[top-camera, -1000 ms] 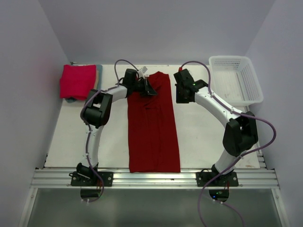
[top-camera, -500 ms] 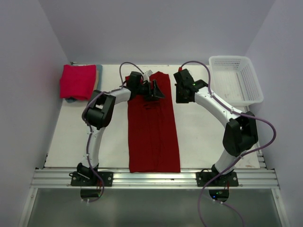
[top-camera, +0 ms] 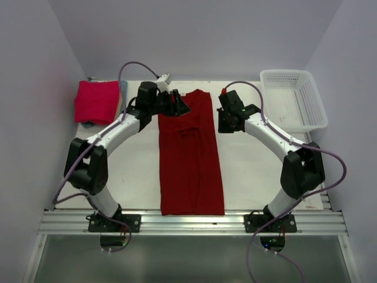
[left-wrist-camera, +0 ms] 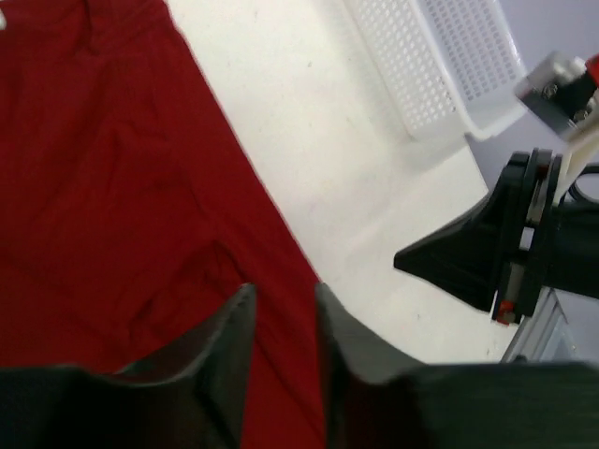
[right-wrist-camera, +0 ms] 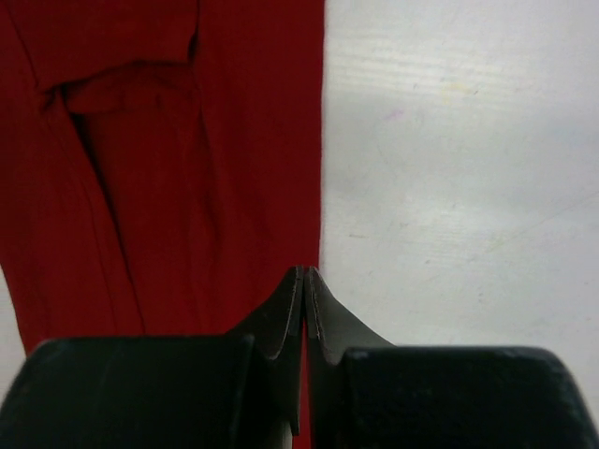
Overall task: Fold and stack the t-shirts
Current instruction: Fold the tshirt
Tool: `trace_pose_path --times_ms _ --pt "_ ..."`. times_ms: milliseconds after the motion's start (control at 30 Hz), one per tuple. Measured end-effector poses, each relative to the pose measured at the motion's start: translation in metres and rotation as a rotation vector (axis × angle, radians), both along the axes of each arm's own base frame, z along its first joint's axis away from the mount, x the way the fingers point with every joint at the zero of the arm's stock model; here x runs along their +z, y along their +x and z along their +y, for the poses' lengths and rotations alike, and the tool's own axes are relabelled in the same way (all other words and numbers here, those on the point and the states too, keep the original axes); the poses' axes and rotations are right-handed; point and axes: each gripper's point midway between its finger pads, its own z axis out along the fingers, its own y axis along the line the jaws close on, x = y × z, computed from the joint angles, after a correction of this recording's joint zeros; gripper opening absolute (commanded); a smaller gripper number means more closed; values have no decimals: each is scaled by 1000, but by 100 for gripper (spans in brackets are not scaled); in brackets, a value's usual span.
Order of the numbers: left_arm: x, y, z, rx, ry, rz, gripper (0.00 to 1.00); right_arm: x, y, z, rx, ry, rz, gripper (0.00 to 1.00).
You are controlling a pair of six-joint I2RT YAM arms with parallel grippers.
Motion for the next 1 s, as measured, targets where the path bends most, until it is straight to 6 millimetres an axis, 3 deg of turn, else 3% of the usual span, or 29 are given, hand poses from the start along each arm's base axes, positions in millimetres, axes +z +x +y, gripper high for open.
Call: trace_pose_path --times_ms 67,233,300,367,400,467,533,600,667,767,900,1000 --pt "1 -23 13 18 10 -6 2 -7 -14 2 20 38 22 0" --pt "-57 -109 50 42 89 145 0 -34 -70 2 67 138 107 0" --pt "-72 -141 61 44 109 196 0 -43 -94 1 79 170 136 0" --pt "-75 -172 68 38 115 225 13 -50 -121 -1 91 202 170 0" --pt "-72 -185 69 32 111 230 33 -51 -131 0 98 222 175 0" --pt "-61 -205 70 24 96 226 59 -51 -151 1 107 258 185 0" --pt "-54 -218 70 23 82 228 70 -49 -164 1 113 286 183 7" --pt "-56 -236 73 31 80 261 83 -45 -177 4 116 329 181 21" --pt "-64 -246 74 28 92 296 87 -42 -186 6 118 360 179 37" --pt "-96 -272 82 27 146 413 90 -44 -202 10 113 399 196 49" --pt "-137 -305 96 34 211 554 91 -56 -224 11 101 411 246 51" --pt "-151 -320 102 39 218 609 91 -67 -236 7 72 407 292 50"
